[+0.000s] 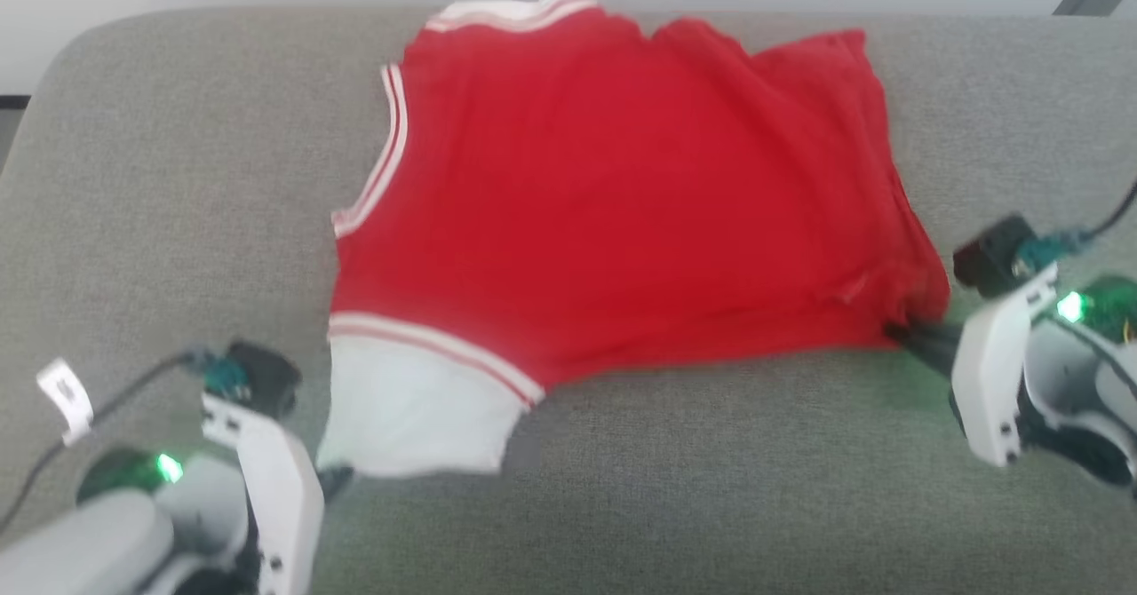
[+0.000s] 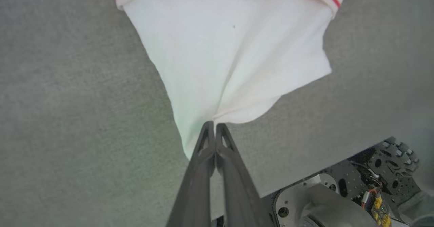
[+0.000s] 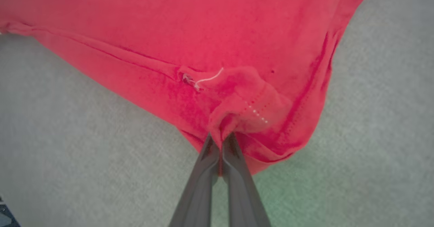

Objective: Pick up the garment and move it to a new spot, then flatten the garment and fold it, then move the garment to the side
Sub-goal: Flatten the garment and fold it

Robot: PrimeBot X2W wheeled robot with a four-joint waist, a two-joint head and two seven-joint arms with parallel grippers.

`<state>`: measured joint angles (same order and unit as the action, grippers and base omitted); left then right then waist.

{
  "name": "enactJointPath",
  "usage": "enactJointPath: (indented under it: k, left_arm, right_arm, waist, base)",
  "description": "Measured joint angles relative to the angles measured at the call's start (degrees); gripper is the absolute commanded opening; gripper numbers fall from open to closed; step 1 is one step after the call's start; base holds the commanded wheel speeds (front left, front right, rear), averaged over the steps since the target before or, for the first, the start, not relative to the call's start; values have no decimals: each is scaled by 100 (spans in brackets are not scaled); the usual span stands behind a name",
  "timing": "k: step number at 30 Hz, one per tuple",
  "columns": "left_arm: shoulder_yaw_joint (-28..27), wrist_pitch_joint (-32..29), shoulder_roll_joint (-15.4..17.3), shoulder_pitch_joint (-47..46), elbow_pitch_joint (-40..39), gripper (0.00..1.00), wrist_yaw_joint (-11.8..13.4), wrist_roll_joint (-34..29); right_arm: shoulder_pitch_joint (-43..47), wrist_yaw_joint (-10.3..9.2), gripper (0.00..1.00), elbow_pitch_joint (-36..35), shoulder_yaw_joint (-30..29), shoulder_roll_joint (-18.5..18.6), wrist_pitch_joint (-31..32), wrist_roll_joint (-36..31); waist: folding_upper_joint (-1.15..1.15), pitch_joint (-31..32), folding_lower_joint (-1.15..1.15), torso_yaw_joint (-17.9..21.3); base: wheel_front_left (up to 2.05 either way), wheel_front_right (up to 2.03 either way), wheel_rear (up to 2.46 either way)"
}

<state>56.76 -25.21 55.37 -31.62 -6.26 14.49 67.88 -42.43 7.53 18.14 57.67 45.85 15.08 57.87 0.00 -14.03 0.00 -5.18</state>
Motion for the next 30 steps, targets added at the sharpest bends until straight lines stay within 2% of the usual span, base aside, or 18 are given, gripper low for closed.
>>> enactJointPath:
  k: [5,8,15,19,24,26,30]
  left_arm:
    - [101,43,118,550,-470,0,378,242]
    - [196,60,142,853,-642,0,508,368]
    - [227,141,193,1049,-828,0,606,416]
    - [-27,276,443,834,-954,0,693,276]
    - [-320,312,722,316,-1003,0,659,-15]
    - [-439,311,760,44,-932,0,577,-115]
    - [-550,179,705,-597,-553,0,241,-459]
  right_arm:
    - [571,-1,0,-380,-58,257,88,54]
    - [916,-1,0,-600,-116,343,159,120]
    - [1393,-1,0,-867,-427,442,155,152]
    - [1576,-1,0,-928,-840,350,62,-14]
    - [1601,-1,0,-982,-1385,183,57,-240]
    - [1585,-1,0,-969,-1600,108,87,-378]
    - [1411,0,0,-894,-2004,-143,212,-668]
  waist:
    - [0,92,0,36]
    - [0,133,0,57]
    - [0,175,0,82]
    - [0,224,0,129]
    - [0,238,0,229]
    - [0,211,0,267]
    - [0,113,0,341]
  base:
    - [0,0,0]
    - [0,0,0]
    - [0,0,0]
    - [0,0,0]
    - [0,0,0]
    - [0,0,0]
    - [0,0,0]
